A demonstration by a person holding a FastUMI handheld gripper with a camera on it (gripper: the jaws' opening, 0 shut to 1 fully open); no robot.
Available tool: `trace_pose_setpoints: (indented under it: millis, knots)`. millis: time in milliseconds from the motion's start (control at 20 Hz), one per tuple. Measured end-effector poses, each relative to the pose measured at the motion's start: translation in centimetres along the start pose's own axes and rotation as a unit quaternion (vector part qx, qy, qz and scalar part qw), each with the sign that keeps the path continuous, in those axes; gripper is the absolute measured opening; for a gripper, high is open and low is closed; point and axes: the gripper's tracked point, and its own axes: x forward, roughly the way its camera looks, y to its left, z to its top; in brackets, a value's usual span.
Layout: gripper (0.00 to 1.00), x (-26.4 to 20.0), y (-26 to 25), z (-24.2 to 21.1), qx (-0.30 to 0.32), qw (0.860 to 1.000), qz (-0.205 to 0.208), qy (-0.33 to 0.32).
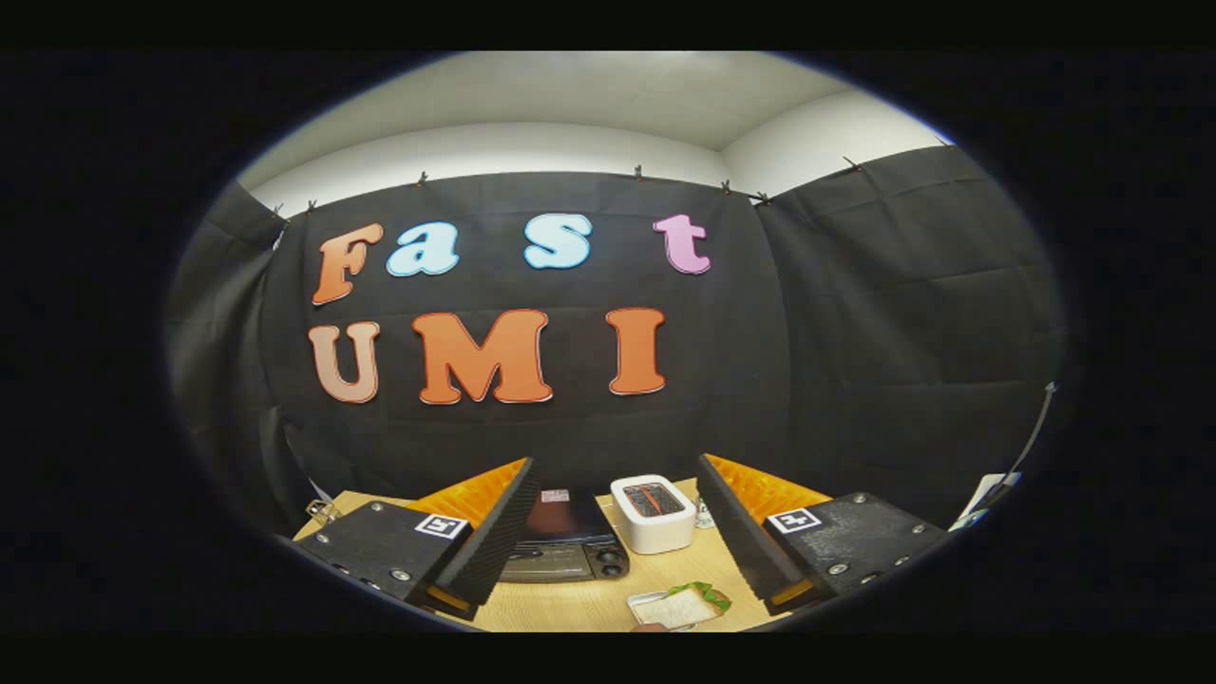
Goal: Open the toaster oven, put the food inside, and close the toaster oven door.
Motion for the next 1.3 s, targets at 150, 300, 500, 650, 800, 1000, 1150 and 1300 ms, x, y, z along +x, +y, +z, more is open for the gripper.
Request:
trace_pose_setpoints:
  millis: [150, 300, 500, 650, 800, 1000, 1150, 1300]
  knots:
    - [0.99, 0.3, 0.6, 0.2, 0.001, 1.000, 0.003, -0.002]
    - [0.99, 0.7, 1.8, -0.2, -0.001, 1.000, 0.012, -0.001]
    - [0.99, 2.2, 4.6, -2.0, 0.003, 0.999, 0.035, 0.008]
    - [0.99, 3.5, 8.1, -4.7, 0.023, 0.997, 0.075, 0.025]
    - [0.99, 5.2, 10.7, -8.0, 0.010, 0.995, 0.092, 0.037]
    - [0.99, 7.1, 14.0, -13.3, -0.011, 0.992, 0.110, 0.067]
    - [0.99, 8.8, 16.0, -16.3, -0.015, 0.989, 0.123, 0.080]
    - [0.99, 10.6, 16.8, -20.4, -0.047, 0.986, 0.116, 0.109]
